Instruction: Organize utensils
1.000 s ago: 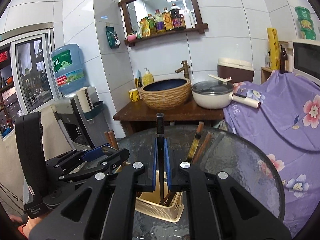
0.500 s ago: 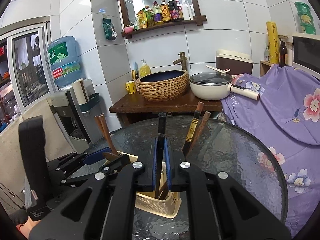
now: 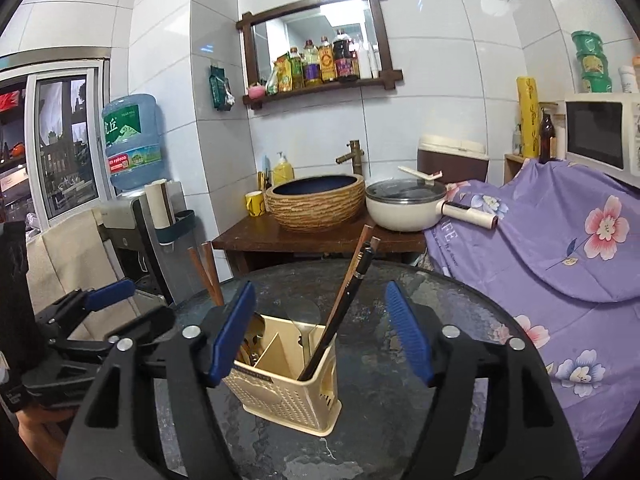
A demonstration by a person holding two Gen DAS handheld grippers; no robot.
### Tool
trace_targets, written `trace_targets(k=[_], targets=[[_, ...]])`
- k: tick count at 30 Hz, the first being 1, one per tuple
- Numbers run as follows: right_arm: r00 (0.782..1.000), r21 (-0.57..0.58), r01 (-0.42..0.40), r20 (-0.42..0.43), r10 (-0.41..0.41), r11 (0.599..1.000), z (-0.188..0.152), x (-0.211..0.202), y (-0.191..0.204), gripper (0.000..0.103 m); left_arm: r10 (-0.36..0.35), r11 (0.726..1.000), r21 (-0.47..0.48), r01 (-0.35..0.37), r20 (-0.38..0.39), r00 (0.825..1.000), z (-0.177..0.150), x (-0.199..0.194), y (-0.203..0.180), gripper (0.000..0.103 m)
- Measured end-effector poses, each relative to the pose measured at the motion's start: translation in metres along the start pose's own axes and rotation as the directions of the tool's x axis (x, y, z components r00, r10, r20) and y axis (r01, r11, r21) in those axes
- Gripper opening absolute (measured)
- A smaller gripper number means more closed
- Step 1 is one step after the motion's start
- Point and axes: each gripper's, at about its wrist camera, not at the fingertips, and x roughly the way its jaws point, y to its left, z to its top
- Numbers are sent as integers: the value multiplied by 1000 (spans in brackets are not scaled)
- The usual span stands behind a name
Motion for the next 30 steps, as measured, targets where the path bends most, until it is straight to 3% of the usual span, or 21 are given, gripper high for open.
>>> trace_targets(k=[2,8,13,19,24,30], targets=[[1000,3,-1,8,1,1000,-9,-14,2,80,13,1000,9,-13,11,1000,-5,-11,-1,97],[998,-71,14,55,-10,997,-49,-62,23,90,64,996,56,-64,11,998,-36,-47,-9,97],[994,-126,36,107,-22,991,-96,-112,44,97,81,997,7,-81,-6,997,-70,-81,-7,97],[994,-136,21,111,-6,990,-152,-171,65,97,94,993,-77,-92,21,995,-115,-137,-9,97],[997,-87,6,83,2,996,-183,-206,69,97,113,992,-58,-110,57,992,-140,-177,-23,97],[996,-135,45,81,-34,990,-201,-236,76,97,131,991,-13,-131,72,989,-155,-210,-35,97]])
